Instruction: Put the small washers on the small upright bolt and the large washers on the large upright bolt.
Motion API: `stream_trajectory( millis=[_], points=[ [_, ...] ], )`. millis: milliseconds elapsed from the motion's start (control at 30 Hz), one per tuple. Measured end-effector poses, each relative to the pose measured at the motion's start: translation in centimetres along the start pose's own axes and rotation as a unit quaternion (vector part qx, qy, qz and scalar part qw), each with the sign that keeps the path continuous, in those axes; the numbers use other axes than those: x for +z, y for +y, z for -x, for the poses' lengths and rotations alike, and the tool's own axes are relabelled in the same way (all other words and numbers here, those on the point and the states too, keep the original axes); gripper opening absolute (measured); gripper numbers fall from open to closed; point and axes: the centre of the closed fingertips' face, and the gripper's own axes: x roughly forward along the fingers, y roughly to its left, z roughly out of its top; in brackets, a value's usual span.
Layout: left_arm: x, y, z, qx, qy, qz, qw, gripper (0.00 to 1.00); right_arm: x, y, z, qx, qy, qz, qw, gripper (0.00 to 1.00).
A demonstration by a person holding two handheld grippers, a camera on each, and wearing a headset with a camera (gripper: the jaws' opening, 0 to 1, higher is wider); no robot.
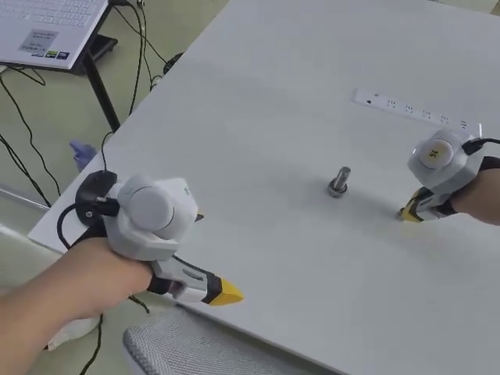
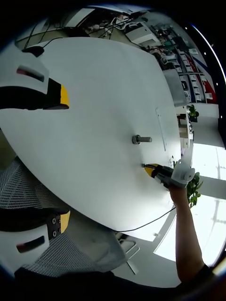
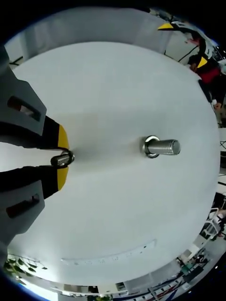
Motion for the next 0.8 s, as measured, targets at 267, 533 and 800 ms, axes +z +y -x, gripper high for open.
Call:
stream_trajectory(
  millis=[267, 533, 800],
  points=[
    [-0.54, -0.19, -0.07, -0.002, 0.006, 0.003, 1.0000, 0.85, 0.13, -0.17, -0.15, -0.006, 0.003, 0.003, 1.0000, 0.13],
    [-0.56, -0.12, -0.14, -0.003, 0.004, 0.008, 1.0000, 0.84, 0.21, -0.05, -0.01, -0.001, 0.002, -0.007, 1.0000, 0.13],
    [-0.44, -0.38, -0.32, -0.009, 0.008, 0.005, 0.9999, 0.83, 0.08, -0.03, 0.22, -0.001, -0.003, -0.015, 0.9999, 0.13]
  ],
)
